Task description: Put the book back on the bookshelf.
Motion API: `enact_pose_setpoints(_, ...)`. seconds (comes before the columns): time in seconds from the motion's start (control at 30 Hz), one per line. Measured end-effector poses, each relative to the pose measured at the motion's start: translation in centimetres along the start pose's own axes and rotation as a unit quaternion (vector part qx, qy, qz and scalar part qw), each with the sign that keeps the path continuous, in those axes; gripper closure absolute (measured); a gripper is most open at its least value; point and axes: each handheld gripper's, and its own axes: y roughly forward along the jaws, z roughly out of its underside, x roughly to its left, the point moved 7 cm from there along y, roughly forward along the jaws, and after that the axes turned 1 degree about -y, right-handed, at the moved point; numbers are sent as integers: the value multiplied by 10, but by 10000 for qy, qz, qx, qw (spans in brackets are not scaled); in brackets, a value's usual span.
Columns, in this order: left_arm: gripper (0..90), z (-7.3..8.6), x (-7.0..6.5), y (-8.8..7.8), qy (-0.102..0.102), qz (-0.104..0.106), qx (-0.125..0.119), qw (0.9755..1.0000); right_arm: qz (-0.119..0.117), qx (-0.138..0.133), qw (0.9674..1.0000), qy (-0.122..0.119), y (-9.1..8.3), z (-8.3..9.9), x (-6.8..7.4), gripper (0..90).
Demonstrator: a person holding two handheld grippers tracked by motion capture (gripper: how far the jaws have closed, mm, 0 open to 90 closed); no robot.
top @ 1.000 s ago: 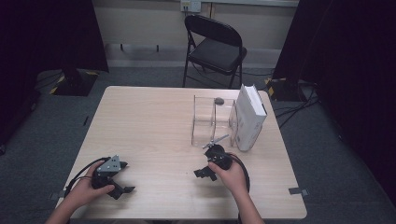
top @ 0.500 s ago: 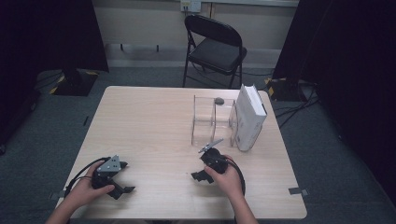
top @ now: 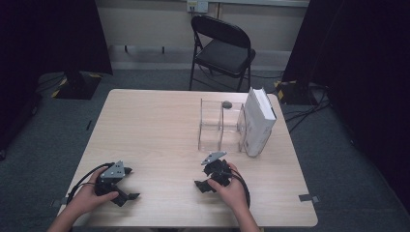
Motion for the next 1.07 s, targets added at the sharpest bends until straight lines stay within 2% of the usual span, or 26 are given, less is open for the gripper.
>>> enact_pose_setpoints(0.27, 0, 0, 0, 0, 1, -7, 1, 10000, 125, -483, 9987, 126, 2, 3, 1, 116)
enact_pose_setpoints(0.57, 0, 0, 0, 0, 0, 2, 1, 10000, 172, -745, 9969, 168, 3, 5, 2, 109)
enact_pose_setpoints(0.87, 0, 0, 0, 0, 3, -12, 12, 10000, 165, -771, 9967, 206, 3, 6, 2, 109)
enact_pose_setpoints(1.07, 0, 1, 0, -1, -7, -36, 0, 10000, 130, -782, 9968, 119, 3, 6, 1, 108)
